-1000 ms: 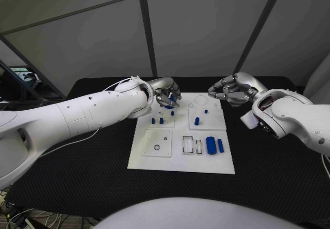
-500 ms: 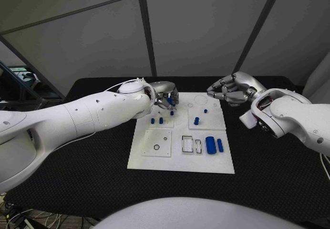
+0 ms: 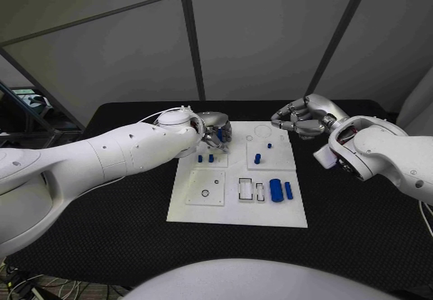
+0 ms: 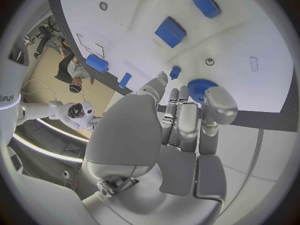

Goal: Assemble the parts on the task board

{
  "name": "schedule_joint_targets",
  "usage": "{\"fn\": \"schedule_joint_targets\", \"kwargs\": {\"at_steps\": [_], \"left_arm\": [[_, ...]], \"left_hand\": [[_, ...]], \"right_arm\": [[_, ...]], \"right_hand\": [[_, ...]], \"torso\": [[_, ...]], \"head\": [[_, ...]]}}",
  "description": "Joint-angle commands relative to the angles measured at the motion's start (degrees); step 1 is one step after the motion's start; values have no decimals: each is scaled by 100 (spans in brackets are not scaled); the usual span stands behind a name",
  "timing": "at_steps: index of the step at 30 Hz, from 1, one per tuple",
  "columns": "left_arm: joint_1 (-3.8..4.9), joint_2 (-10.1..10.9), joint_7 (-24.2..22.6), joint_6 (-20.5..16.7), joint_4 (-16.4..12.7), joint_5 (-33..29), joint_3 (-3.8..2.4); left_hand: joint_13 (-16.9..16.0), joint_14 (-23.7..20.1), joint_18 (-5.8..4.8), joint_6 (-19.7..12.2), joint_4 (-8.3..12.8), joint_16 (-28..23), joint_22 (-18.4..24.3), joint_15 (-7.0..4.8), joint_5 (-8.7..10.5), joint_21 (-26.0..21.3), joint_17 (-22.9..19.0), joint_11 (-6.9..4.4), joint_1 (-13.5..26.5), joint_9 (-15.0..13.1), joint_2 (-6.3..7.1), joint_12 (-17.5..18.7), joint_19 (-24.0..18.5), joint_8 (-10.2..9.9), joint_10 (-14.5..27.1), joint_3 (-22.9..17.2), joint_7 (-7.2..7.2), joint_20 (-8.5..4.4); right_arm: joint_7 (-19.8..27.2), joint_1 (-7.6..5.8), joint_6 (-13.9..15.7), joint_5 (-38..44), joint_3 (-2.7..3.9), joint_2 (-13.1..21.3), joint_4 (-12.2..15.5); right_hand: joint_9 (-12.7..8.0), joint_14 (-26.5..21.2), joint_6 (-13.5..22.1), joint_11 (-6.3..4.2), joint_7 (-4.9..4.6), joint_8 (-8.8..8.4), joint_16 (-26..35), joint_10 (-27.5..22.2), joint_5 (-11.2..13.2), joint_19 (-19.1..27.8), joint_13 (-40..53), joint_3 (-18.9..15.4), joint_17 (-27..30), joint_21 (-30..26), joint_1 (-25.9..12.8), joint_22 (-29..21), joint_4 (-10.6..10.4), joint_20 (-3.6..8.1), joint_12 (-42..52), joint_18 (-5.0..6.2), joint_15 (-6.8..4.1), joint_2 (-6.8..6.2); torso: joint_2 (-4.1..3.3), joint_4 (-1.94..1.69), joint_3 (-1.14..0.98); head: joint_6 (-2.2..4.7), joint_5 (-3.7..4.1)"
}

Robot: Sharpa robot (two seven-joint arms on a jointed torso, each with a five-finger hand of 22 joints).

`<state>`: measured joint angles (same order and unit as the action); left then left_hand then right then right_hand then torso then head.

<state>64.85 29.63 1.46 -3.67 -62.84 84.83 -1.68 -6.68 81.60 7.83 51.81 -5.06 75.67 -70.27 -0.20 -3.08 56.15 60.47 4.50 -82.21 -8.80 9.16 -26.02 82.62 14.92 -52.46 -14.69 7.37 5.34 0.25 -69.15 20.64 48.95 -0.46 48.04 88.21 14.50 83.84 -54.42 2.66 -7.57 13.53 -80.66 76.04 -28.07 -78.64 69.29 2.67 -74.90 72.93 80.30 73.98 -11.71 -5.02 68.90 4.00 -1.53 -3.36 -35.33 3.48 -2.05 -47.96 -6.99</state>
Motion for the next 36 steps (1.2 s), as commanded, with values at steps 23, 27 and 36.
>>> {"fn": "schedule_joint_targets", "kwargs": {"at_steps": [23,27,36], "left_arm": [[-84,-130,73,171,191,79,-3],[-88,-143,75,181,205,79,-3],[-94,-150,82,240,226,78,-3]], "left_hand": [[106,70,-229,321,131,89,-276,-18,-26,385,-57,-28,-178,91,-173,241,102,-139,-503,-449,0,-29],[122,72,-237,364,156,101,-314,-28,-28,429,-66,-36,-187,106,-175,295,104,-169,-578,-554,2,-33],[143,76,-251,461,211,125,-391,-43,-25,521,-78,-54,-190,126,-173,392,112,-217,-722,-739,6,-42]], "right_arm": [[43,-9,-16,-3,3,-27,10],[44,-9,-19,-3,3,-31,8],[46,-9,-26,-3,3,-43,2]], "right_hand": [[11,204,43,5,-5,29,-1,-13,-12,-10,9,35,-393,-10,12,3,10,5,-5,59,30,50],[15,210,40,4,-3,32,-12,-3,-13,-21,21,43,-407,4,16,17,9,6,8,56,29,57],[16,213,38,4,-3,34,-19,3,-13,-25,28,46,-416,8,18,21,9,6,16,54,29,60]], "torso": [[1,4,-3],[3,2,-3],[5,-3,-5]], "head": [[-27,-2],[-33,-6],[-38,-1]]}}
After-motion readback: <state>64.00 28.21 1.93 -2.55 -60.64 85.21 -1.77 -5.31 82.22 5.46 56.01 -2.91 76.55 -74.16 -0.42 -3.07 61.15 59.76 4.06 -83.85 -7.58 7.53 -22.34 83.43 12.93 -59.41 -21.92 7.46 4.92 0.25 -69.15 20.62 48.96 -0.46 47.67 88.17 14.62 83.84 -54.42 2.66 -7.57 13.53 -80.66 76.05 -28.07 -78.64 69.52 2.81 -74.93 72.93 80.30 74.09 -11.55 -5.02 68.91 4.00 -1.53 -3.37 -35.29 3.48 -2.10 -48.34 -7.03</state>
